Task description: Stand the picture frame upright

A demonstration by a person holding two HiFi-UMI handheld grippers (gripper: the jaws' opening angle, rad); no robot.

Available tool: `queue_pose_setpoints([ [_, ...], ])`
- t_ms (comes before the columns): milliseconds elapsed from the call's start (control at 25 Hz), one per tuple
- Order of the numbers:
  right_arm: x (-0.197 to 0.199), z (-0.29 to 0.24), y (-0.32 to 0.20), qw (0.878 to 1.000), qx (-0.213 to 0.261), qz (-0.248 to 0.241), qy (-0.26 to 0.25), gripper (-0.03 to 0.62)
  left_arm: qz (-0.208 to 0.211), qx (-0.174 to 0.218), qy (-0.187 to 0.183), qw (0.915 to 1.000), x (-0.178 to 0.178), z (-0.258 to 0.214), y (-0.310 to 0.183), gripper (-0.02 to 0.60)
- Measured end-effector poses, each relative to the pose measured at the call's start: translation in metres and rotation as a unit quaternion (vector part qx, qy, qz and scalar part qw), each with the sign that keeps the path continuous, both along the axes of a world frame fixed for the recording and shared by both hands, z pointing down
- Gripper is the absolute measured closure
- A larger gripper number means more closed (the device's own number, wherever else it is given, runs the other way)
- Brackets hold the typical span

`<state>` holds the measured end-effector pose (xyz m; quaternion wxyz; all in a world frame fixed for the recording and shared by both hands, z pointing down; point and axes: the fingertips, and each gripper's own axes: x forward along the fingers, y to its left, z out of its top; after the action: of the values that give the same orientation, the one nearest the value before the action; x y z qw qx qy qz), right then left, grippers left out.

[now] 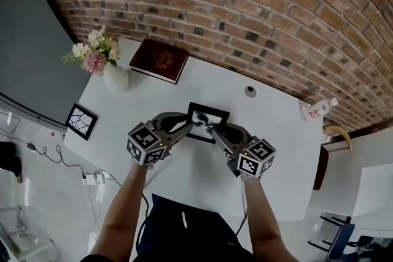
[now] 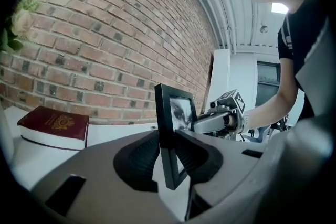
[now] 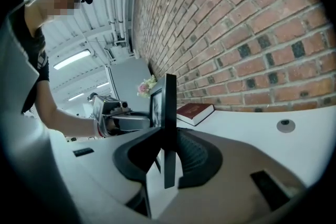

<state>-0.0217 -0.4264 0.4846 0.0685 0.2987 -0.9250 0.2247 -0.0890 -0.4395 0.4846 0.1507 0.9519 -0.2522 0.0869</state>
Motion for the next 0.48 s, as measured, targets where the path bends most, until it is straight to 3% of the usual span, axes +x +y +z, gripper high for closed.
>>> queue_pose_setpoints([
  [480,0.001,-0.004,-0.068,0.999,0.013,0.05,0.012,0.5,0.042,-0.004,-0.028,0.9987,0.003,-0.003,-0.075,0.479],
])
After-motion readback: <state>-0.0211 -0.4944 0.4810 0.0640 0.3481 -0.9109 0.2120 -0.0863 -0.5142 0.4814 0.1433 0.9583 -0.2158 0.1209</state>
